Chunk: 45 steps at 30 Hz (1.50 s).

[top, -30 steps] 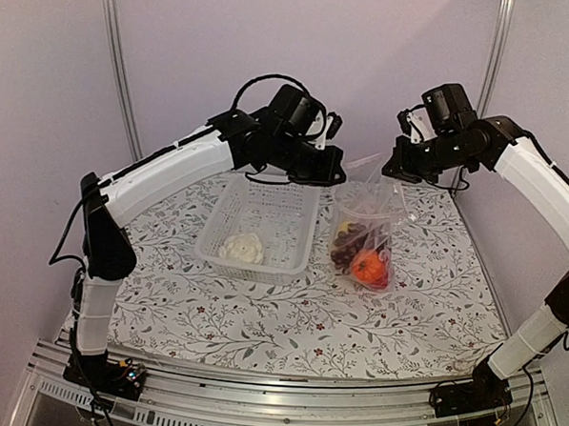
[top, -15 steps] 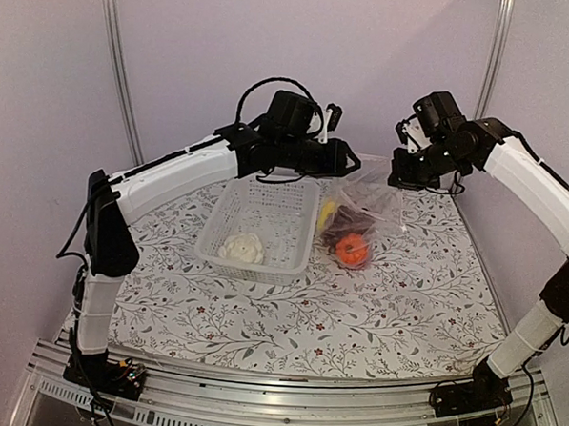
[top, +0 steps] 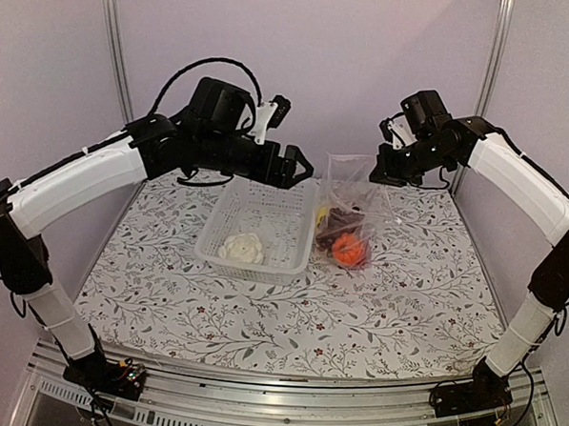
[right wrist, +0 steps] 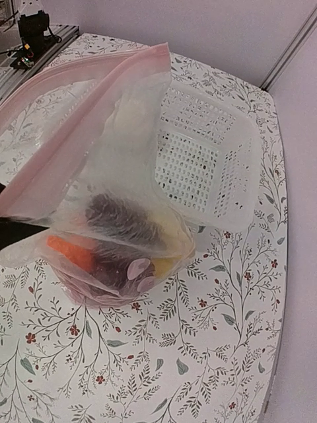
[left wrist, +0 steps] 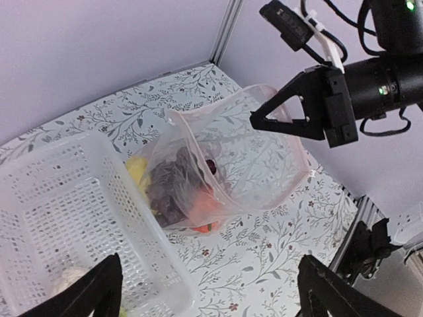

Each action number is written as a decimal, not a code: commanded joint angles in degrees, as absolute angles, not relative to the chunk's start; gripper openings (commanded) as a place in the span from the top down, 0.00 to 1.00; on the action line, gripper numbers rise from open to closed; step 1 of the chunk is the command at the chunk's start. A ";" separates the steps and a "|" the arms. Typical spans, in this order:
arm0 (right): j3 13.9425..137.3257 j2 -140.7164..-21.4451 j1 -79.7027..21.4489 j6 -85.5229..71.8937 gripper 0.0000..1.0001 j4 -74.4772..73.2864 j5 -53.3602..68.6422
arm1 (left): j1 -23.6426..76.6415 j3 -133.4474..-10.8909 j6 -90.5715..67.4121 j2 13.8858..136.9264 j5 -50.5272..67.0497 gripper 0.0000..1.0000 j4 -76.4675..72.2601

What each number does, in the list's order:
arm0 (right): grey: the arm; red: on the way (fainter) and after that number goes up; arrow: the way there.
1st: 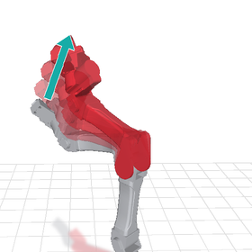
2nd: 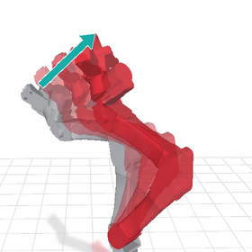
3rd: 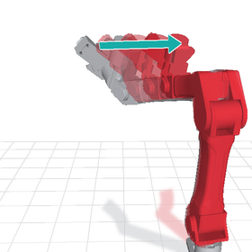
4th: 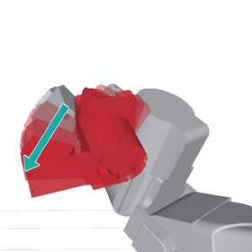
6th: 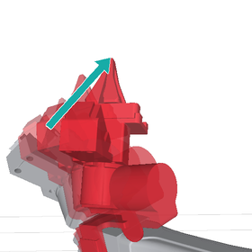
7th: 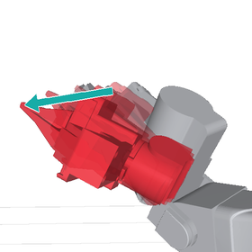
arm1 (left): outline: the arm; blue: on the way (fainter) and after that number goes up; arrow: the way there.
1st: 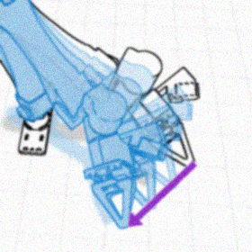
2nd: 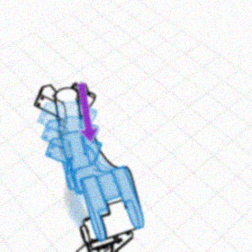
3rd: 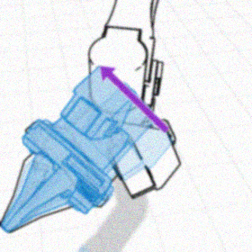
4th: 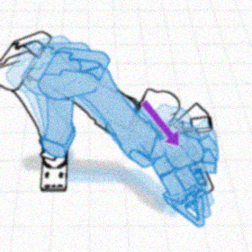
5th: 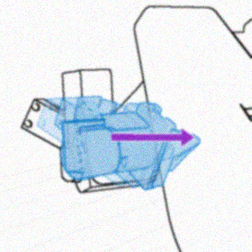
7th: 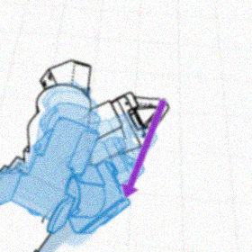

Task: Place the food in the zip-top bag and seal the zipper
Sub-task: Adjust the zipper food storage bag at the center of the board, then adjust the fake vegetable in the bin.

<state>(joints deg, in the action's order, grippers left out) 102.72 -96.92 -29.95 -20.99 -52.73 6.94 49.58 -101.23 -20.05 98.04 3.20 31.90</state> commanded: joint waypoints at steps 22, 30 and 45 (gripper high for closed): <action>100.36 -94.96 -29.79 -21.33 1.00 -50.02 8.87 | 36.10 -84.84 -23.92 98.94 1.81 0.53 52.33; 98.39 -93.65 -29.79 -21.51 1.00 -49.88 8.52 | 35.98 -84.03 -22.41 103.56 8.31 0.56 48.30; 97.73 -92.92 -29.80 -21.02 1.00 -49.50 8.18 | 36.60 -87.78 -29.60 108.69 -2.16 0.30 51.15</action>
<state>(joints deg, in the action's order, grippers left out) 98.45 -95.02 -29.93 -21.19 -50.02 8.29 36.64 -87.00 -26.52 108.16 0.43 49.69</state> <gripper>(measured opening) 0.003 0.695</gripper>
